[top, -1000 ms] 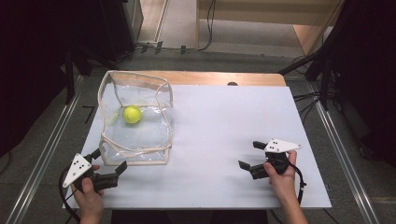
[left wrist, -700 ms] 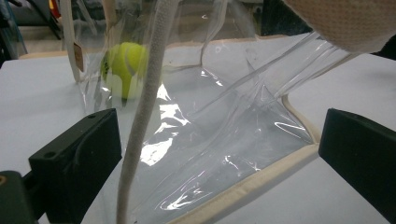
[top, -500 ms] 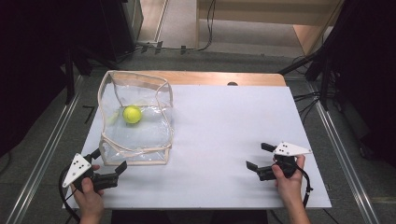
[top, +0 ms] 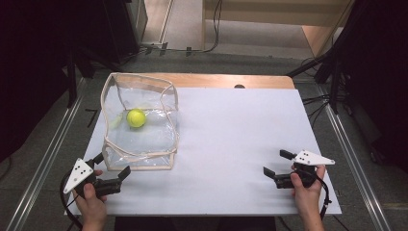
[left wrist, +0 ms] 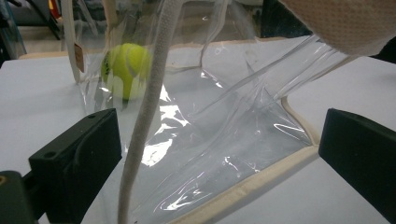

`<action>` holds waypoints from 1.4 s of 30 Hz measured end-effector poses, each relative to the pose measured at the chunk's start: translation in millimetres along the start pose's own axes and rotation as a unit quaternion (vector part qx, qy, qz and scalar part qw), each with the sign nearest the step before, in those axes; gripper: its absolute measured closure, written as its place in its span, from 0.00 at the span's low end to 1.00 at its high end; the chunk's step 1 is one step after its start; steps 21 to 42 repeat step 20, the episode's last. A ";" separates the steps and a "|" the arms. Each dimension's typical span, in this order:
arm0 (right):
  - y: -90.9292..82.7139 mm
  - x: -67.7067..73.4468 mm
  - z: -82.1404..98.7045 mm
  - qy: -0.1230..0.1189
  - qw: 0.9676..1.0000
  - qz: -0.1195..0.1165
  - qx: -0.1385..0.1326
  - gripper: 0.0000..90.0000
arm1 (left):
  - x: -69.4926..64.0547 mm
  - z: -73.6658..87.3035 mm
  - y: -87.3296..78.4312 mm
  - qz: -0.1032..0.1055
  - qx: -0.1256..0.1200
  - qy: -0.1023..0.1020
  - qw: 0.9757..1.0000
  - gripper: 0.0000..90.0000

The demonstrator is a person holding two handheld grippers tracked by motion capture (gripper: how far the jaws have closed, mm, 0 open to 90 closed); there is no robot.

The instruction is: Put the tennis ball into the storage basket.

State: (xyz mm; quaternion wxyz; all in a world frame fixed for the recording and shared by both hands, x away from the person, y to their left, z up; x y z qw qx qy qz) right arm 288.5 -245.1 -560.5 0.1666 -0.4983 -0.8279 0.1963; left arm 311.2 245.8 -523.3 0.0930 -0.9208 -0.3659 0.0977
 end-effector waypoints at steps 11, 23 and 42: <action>-28.8 -30.9 10.0 0.035 0.998 0.042 -0.021 0.00 | 0.3 -0.1 -0.5 0.000 0.000 -0.002 1.000 0.00; -27.7 -37.4 12.5 0.061 0.996 0.047 -0.034 0.00 | 0.6 -0.8 -0.5 0.002 -0.004 -0.006 1.000 0.00; -27.7 -37.4 12.5 0.061 0.996 0.047 -0.034 0.00 | 0.6 -0.8 -0.5 0.002 -0.004 -0.006 1.000 0.00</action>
Point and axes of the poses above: each handheld gripper's, and its own axes: y roughly forward along the jaws, z roughly out of its underside, x roughly to its left, the point moved 10 cm from there along y, roughly forward along the jaws, and after that the axes turned 11 degrees about z, right-handed, at the moved point
